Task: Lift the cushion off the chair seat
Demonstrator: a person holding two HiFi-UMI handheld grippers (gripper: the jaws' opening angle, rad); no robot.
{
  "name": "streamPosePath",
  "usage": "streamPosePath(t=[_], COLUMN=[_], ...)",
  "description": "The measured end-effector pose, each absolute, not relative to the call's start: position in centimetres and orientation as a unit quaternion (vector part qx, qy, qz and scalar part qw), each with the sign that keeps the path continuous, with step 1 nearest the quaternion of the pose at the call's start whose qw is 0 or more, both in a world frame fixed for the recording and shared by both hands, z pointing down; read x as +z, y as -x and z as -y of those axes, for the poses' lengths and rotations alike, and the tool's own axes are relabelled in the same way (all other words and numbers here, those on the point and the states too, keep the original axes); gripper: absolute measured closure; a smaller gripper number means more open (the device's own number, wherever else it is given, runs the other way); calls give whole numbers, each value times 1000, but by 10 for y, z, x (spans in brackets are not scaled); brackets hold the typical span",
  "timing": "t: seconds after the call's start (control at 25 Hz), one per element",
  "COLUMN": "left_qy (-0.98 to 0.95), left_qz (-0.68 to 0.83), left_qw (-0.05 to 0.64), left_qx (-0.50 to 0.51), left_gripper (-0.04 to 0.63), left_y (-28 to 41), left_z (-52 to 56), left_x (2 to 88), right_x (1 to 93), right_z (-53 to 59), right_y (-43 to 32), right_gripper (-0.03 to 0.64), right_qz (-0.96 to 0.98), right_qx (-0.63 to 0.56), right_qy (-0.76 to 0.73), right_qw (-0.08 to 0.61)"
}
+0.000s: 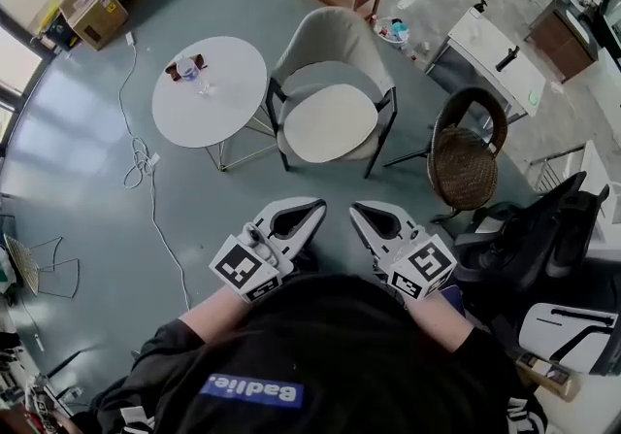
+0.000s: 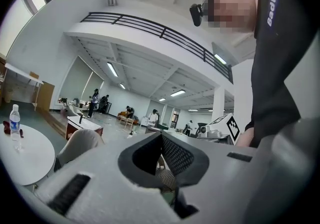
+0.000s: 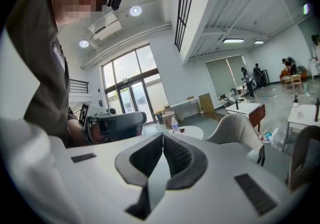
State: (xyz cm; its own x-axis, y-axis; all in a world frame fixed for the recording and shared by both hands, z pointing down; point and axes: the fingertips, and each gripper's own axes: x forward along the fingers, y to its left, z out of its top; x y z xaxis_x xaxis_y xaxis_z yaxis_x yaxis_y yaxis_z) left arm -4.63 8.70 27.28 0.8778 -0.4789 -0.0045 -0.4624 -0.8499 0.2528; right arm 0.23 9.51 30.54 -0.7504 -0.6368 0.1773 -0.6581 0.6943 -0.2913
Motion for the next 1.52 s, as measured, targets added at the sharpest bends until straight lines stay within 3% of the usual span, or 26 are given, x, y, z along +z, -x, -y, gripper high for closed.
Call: streamPosePath(t=[0.48, 1.52], left_qy=[-969, -946], left_qz=[191, 263], left_qw=[153, 189], left_qx=[-31, -12], left_gripper=[583, 583], left_y=[64, -14], left_z=[-11, 81], left_x=[302, 417], right_x=[337, 479], right_z=[-24, 72], right_y=[19, -65], right_gripper=[589, 586], right_qz=[891, 880], right_qx=[207, 290], right_qy=[-401, -373], right_qw=[44, 41])
